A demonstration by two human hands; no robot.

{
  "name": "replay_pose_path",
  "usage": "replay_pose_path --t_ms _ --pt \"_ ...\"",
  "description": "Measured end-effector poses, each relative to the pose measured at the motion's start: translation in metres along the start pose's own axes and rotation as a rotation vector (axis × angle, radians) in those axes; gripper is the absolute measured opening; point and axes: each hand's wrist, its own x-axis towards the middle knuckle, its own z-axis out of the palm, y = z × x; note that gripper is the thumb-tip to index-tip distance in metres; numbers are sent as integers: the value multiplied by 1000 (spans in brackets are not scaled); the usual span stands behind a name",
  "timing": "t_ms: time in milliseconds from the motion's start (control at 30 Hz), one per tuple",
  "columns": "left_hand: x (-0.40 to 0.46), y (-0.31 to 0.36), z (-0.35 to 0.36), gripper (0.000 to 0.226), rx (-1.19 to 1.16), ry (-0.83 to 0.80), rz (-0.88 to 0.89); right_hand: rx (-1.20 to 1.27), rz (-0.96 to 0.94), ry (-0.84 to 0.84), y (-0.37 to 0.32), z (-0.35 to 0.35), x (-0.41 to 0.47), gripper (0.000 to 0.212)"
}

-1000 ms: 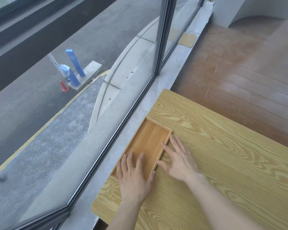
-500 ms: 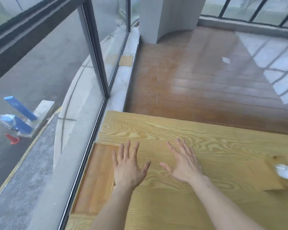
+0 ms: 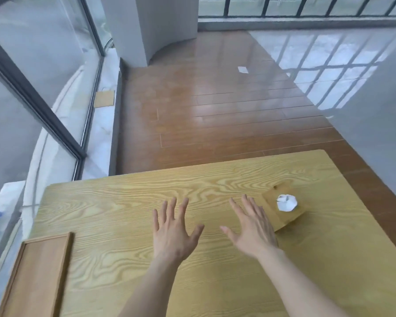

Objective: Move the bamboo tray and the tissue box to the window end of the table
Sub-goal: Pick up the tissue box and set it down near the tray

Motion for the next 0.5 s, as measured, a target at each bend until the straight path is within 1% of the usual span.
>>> replay_pose_path --t_ms 133,233,333,400,500 --pt "10 68 32 85 -70 -36 -51 72 9 95 70 -23 4 81" --pt "15 109 51 85 -135 -60 -85 115 55 140 113 -38 8 74" --pt "21 143 66 84 -243 -98 -127 280 154 206 152 -46 19 66" --pt "27 162 74 86 -375 -134 -167 387 259 249 174 -49 27 61" --pt "35 189 86 92 -657 -167 -262 520 416 270 201 -52 41 58"
